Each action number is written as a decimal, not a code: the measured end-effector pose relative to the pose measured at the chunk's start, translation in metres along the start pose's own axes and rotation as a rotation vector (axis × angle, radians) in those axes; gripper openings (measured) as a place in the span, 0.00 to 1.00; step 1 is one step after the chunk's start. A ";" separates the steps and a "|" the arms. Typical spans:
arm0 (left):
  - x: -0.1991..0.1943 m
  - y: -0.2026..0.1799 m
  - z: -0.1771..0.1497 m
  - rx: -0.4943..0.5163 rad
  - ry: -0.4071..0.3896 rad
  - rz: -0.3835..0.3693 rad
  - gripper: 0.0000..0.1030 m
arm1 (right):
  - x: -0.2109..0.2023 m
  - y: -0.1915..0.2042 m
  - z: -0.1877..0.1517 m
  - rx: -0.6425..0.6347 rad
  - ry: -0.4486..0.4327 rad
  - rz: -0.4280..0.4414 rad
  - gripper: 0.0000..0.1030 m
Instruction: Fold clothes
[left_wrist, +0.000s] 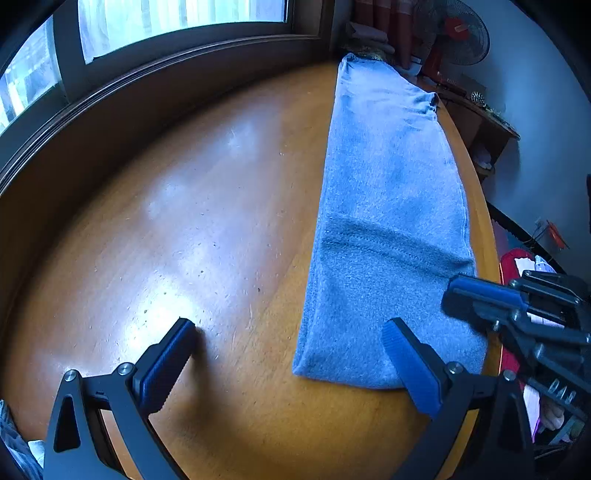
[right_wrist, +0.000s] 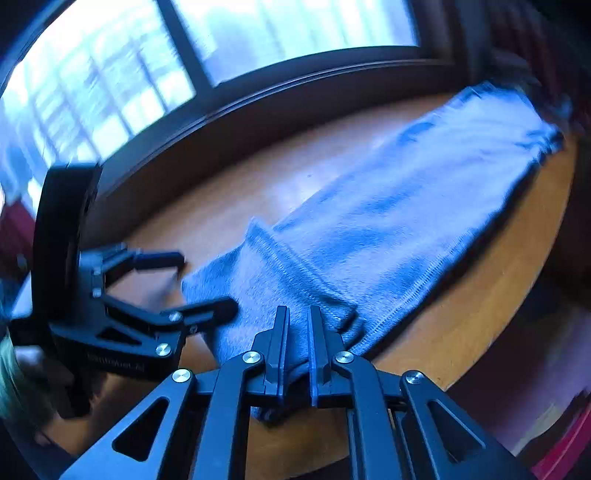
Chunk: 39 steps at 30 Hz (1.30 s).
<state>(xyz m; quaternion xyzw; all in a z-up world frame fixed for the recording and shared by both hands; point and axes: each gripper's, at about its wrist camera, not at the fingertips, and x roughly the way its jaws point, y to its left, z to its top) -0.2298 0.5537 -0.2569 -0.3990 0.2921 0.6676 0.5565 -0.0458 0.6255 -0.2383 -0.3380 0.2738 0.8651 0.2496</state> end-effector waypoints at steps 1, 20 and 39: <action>-0.002 0.002 0.001 -0.011 0.008 -0.011 1.00 | 0.000 0.001 -0.002 0.000 -0.013 -0.011 0.07; 0.029 -0.007 0.050 0.135 -0.021 -0.086 1.00 | -0.009 0.014 0.005 -0.034 -0.018 -0.164 0.15; -0.023 -0.004 -0.003 0.215 0.030 -0.168 0.99 | -0.033 0.041 -0.033 -0.213 0.089 -0.138 0.45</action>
